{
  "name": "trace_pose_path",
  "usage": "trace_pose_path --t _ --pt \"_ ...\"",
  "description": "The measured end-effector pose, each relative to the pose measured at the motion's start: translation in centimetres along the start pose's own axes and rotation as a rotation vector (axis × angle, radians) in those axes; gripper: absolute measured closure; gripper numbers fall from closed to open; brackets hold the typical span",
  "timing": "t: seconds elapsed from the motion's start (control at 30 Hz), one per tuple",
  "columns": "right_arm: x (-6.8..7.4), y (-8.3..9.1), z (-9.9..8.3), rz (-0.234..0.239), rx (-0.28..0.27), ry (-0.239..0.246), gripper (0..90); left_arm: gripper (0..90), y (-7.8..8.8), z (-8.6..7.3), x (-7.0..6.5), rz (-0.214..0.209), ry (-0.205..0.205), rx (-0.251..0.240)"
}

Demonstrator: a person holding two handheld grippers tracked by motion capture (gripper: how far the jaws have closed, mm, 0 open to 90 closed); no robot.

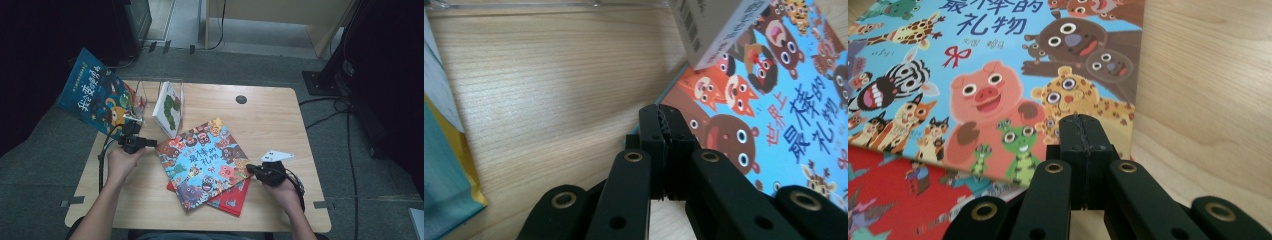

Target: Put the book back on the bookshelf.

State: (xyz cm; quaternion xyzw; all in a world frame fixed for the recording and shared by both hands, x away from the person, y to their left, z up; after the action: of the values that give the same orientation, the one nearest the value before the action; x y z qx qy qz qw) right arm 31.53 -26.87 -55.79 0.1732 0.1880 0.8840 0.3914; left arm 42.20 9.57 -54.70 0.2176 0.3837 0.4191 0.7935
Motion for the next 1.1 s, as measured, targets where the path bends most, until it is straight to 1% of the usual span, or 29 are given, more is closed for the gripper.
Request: trace_pose_path --t 0.1,0.17,0.23,0.27,0.3,0.37,0.43,0.47,0.5,0.53,0.6,0.67,0.8,0.93,1.07,1.1 --pt "0.2 0.6 -0.4 0.000 0.007 -0.008 90.0 90.0 -0.2 0.0 0.1 0.007 -0.002 -0.003" --pt "0.3 1.0 -0.6 -0.001 0.011 -0.001 90.0 90.0 -0.4 0.1 0.1 0.009 0.003 -0.007" --pt "0.3 1.3 -0.8 -0.002 0.015 -0.003 90.0 90.0 -0.6 0.1 0.1 0.011 -0.002 -0.007" --pt "0.2 1.4 -0.9 -0.004 0.027 -0.001 90.0 90.0 -0.6 0.1 0.2 0.010 -0.001 -0.008" --pt "0.3 1.4 -1.1 -0.005 0.040 0.002 90.0 90.0 -0.7 0.2 0.1 0.008 0.004 -0.016" --pt "0.4 1.4 -1.3 0.001 0.047 0.008 90.0 90.0 -0.7 0.3 0.3 0.013 0.001 -0.025" --pt "0.5 1.4 -1.3 0.004 0.049 0.014 90.0 90.0 -0.8 0.4 0.4 0.012 0.009 -0.033" --pt "0.5 1.4 -1.3 0.006 0.048 0.014 90.0 90.0 -0.8 0.4 0.6 0.022 0.007 -0.034" --pt "0.5 1.4 -1.3 0.008 0.047 0.008 90.0 89.2 -0.8 0.4 0.6 0.021 0.013 -0.037" --pt "0.5 1.4 -1.3 0.009 0.048 0.007 90.0 89.1 -0.9 0.4 0.6 0.020 0.017 -0.038" --pt "0.5 1.4 -1.3 0.011 0.050 0.005 90.0 88.4 -0.9 0.4 0.7 0.026 0.012 -0.039" --pt "0.5 1.4 -1.3 0.013 0.051 0.001 90.0 88.4 -0.9 0.5 0.7 0.027 0.019 -0.040" --pt "0.5 1.4 -1.3 0.016 0.051 -0.002 90.0 88.2 -1.1 0.5 0.8 0.040 0.022 -0.037" --pt "0.5 1.4 -1.3 0.019 0.053 -0.004 90.0 89.1 -1.2 0.5 0.6 0.041 0.016 -0.041" --pt "0.4 1.4 -1.3 0.021 0.053 -0.004 90.0 90.0 -1.1 0.4 0.4 0.027 0.026 -0.047" --pt "0.4 1.4 -1.3 0.022 0.053 -0.004 90.0 90.0 -1.1 0.4 0.3 0.016 0.033 -0.043"
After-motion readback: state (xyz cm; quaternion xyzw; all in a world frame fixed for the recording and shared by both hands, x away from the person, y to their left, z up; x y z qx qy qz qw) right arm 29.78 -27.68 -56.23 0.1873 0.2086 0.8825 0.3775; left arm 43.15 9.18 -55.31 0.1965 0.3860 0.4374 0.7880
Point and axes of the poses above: each handheld gripper's, and its own axes: y roughly backward along the jaws, z roughly out of its top, x roughly to its left, the point moved 9 cm from there along -y, roughly forward along the jaws, and after that the axes turned 13 degrees about -x, right-handed, at the moved point
